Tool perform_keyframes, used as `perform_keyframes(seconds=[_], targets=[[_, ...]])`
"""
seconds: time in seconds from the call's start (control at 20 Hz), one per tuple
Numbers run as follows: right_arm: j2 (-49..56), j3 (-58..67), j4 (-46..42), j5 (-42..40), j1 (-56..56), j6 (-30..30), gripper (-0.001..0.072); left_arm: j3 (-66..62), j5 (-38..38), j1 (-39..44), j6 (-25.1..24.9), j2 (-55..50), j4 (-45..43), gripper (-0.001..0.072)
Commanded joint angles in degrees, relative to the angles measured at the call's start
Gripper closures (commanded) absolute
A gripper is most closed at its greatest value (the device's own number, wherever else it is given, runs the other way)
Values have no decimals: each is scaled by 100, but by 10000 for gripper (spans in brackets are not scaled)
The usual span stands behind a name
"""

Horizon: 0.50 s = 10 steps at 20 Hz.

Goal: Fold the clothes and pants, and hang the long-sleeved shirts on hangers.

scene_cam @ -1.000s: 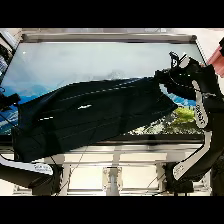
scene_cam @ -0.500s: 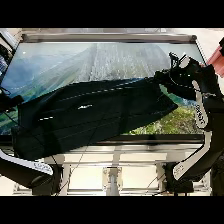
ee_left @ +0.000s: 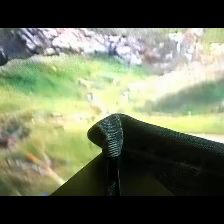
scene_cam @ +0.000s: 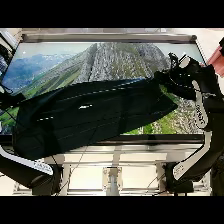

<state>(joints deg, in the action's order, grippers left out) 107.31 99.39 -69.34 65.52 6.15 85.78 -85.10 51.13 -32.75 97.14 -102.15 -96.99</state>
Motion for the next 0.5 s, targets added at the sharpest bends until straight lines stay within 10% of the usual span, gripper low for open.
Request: perform_keyframes(seconds=[0.0,0.45], targets=[[0,7,55,-297,-81,-35,675,-466,-623,17,190,306,-9,686],[13,7,160,-2688,-363,511,675,-1150,-1381,221,323,505,-31,686]])
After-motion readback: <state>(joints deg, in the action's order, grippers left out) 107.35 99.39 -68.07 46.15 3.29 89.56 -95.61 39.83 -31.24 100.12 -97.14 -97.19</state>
